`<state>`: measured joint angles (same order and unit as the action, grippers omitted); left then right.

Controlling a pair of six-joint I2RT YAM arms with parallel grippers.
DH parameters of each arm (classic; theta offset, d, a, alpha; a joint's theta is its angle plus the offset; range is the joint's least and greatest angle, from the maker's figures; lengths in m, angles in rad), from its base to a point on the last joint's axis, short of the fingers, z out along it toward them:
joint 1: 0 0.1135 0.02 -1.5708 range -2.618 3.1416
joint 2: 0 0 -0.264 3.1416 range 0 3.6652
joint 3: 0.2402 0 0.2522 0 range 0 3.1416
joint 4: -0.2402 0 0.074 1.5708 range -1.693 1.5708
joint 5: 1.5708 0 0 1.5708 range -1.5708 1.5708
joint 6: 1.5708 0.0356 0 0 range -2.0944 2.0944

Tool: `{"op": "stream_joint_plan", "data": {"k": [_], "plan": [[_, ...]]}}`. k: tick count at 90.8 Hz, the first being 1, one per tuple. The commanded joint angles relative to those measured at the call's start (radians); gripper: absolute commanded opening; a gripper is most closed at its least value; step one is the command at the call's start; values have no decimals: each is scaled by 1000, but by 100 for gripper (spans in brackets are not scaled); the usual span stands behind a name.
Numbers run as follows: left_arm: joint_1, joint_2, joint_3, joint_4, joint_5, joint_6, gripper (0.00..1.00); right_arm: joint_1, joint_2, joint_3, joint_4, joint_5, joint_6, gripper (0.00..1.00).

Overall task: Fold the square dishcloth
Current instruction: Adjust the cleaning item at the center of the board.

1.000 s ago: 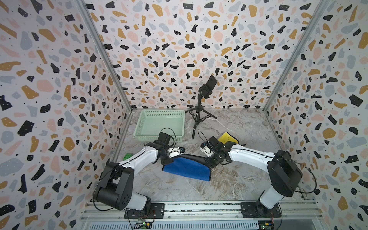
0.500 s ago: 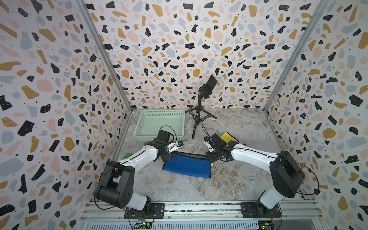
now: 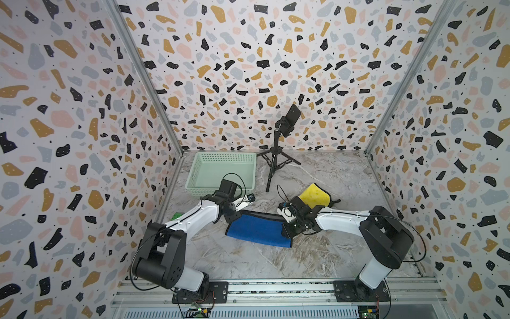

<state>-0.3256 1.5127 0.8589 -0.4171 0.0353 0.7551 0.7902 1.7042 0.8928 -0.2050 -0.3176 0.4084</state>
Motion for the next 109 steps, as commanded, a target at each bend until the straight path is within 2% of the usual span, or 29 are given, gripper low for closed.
{"op": "stream_joint_plan", "data": {"k": [1,10,19,31,46,50,55,61,67,79,88,109], "plan": [[-4,63,7,25,-46,-37,42,-2,5,-21,5,36,20,8],[-3,114,-5,82,-108,-26,40,-2,-21,-49,12,52,30,7],[-4,148,-3,114,-165,-25,40,-2,-90,-69,19,35,24,10],[-3,77,-8,127,-166,-42,43,-3,-171,-49,2,43,9,12],[4,-110,-33,131,-110,-80,61,-22,-150,8,-20,60,-13,7],[7,-152,-36,114,-81,-77,69,-28,-129,17,-11,57,-13,5],[8,-188,-37,74,-37,-59,71,-32,-102,21,6,56,-10,4],[8,-218,-43,33,22,-45,69,-32,-65,19,29,49,-4,2],[8,-239,-56,4,80,-29,63,-34,-35,16,42,47,1,1],[7,-229,-85,-46,108,13,52,-40,-16,6,43,77,4,0],[7,-200,-108,-66,80,35,45,-42,-24,-12,36,104,5,0],[7,-192,-221,-1,-9,95,44,-42,-16,-52,-2,131,15,0]]}}
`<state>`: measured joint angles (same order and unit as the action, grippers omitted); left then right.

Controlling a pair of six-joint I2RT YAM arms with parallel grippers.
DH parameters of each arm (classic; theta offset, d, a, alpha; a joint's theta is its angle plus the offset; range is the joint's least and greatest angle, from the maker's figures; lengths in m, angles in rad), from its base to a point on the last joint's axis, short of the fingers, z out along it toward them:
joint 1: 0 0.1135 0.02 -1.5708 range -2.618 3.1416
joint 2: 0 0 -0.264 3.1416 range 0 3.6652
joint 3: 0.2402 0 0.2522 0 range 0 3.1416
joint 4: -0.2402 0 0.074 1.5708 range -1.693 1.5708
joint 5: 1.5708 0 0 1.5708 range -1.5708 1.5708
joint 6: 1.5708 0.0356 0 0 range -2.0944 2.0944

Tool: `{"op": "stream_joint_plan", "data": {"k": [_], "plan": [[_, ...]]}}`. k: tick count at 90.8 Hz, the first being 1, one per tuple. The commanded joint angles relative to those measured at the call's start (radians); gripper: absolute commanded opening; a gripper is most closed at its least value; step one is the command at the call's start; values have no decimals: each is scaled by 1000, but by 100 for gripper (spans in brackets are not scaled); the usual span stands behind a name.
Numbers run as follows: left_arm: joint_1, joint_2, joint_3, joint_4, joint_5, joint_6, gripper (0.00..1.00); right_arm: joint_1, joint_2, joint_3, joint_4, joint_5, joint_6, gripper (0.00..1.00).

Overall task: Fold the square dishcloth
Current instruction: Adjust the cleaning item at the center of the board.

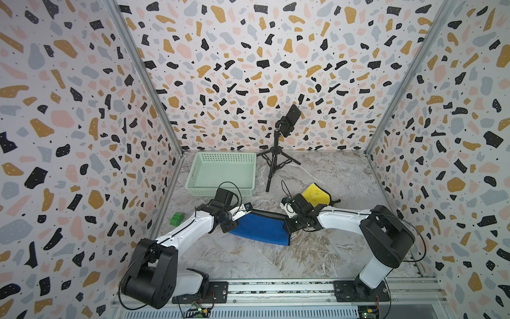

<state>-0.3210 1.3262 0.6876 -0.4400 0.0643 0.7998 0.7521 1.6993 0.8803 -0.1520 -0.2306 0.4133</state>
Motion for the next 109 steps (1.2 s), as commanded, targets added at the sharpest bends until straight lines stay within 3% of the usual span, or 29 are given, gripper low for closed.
{"op": "stream_joint_plan", "data": {"k": [1,38,51,74,91,109], "plan": [[2,-6,-56,22,-41,53,44,-5,-10,-41,-56,45,11,0],[-10,14,-107,120,-134,136,46,10,-68,-152,-8,-41,71,0],[-45,102,-22,149,-176,133,49,131,-154,-232,-2,-36,116,0],[-126,299,150,241,-274,137,52,391,-319,-367,37,12,324,0],[-187,392,241,303,-275,144,54,378,-494,-386,-12,32,359,0],[-219,359,321,264,-218,58,59,244,-477,-265,-86,-38,279,0]]}}
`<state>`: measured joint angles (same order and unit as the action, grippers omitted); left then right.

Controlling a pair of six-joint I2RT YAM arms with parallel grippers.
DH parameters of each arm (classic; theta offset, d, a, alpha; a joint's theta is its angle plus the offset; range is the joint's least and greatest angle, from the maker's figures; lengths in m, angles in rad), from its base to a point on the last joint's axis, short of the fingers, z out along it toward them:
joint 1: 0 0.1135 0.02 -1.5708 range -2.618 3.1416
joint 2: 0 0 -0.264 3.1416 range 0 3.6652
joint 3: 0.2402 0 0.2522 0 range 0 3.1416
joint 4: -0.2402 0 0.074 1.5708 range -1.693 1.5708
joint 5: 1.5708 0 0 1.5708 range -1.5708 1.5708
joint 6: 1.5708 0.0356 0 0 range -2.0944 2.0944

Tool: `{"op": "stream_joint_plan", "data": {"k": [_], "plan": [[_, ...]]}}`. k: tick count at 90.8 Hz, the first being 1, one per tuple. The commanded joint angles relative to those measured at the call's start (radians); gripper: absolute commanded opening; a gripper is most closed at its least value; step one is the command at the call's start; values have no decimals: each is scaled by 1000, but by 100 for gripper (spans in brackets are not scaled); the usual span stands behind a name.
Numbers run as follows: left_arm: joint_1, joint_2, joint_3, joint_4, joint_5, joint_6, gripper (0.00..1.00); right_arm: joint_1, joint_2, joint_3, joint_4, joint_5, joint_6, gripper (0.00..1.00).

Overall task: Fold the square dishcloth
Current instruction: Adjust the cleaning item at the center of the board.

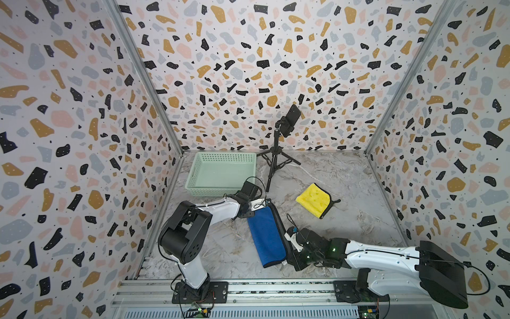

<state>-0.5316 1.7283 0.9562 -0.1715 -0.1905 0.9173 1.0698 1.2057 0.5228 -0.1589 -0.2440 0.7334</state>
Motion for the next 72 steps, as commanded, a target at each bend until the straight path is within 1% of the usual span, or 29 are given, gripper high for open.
{"op": "stream_joint_plan", "data": {"k": [1,11,28,37,49,53,58,64,72], "plan": [[-9,-49,53,-6,42,-65,59,-82,23,103,-82,-29,-51,0],[-5,-187,33,-11,84,-116,65,-165,123,203,-81,-84,-116,0],[1,-428,-6,-235,229,-191,66,-273,392,441,-50,-186,-185,0],[1,-550,-77,-316,315,-188,64,-315,559,566,-33,-235,-201,0],[-5,-709,-216,-389,476,-123,57,-365,753,712,-28,-274,-208,0],[-25,-750,-255,-406,508,-108,54,-382,799,741,-29,-272,-206,0],[-71,-778,-293,-422,514,-96,51,-402,832,750,-20,-261,-198,0],[-149,-779,-322,-434,492,-89,49,-418,837,722,7,-240,-188,0],[-265,-738,-333,-425,437,-100,48,-420,810,661,19,-186,-182,0]]}}
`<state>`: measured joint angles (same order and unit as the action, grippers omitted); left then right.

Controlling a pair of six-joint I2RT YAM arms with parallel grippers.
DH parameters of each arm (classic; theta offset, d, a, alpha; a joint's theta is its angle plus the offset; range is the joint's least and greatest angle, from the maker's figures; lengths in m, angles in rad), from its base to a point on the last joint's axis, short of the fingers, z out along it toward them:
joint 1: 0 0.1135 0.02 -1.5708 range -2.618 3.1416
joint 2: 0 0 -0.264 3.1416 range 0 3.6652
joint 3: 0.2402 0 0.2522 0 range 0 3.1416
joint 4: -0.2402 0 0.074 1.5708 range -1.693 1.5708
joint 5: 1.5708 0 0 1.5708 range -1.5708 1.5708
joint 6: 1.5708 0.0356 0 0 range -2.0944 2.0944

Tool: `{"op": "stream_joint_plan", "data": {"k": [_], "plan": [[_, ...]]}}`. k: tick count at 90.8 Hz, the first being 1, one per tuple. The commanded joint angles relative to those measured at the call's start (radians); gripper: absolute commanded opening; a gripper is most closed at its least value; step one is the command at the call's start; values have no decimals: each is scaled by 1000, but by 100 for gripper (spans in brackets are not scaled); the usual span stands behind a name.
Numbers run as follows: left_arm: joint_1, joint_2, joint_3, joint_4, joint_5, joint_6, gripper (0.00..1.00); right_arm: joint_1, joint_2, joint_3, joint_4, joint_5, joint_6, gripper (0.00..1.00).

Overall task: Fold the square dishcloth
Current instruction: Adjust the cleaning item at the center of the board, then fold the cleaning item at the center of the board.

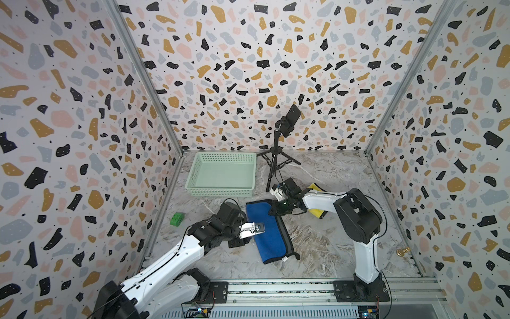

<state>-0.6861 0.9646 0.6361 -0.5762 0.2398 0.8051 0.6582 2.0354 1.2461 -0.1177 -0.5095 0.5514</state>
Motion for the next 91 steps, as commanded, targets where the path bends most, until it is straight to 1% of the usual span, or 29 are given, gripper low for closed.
{"op": "stream_joint_plan", "data": {"k": [1,17,26,36,38,52,61,69,75,82,91], "plan": [[-124,32,-12,-19,4,11,48,-9,-22,-73,-20,83,3,0],[-313,194,37,36,-37,-37,47,-9,-91,-217,36,154,39,0],[-394,296,76,67,-85,-51,47,-9,-126,-274,53,188,47,0],[-440,412,120,75,-135,-45,47,-9,-157,-322,66,222,54,0],[-445,432,129,73,-139,-44,47,-9,-161,-331,92,228,54,0],[-470,525,191,54,-165,-33,47,-10,-163,-364,136,247,57,0],[-475,563,206,64,-181,-28,47,-10,-163,-371,151,242,60,0],[-479,584,216,43,-174,-28,44,-9,-172,-374,155,235,60,0],[-489,575,219,8,-161,-23,41,-10,-186,-377,154,240,56,0],[-505,525,220,-50,-143,-13,41,-10,-205,-381,151,244,54,0],[-509,422,235,-147,-67,-1,42,-11,-225,-386,150,252,51,0]]}}
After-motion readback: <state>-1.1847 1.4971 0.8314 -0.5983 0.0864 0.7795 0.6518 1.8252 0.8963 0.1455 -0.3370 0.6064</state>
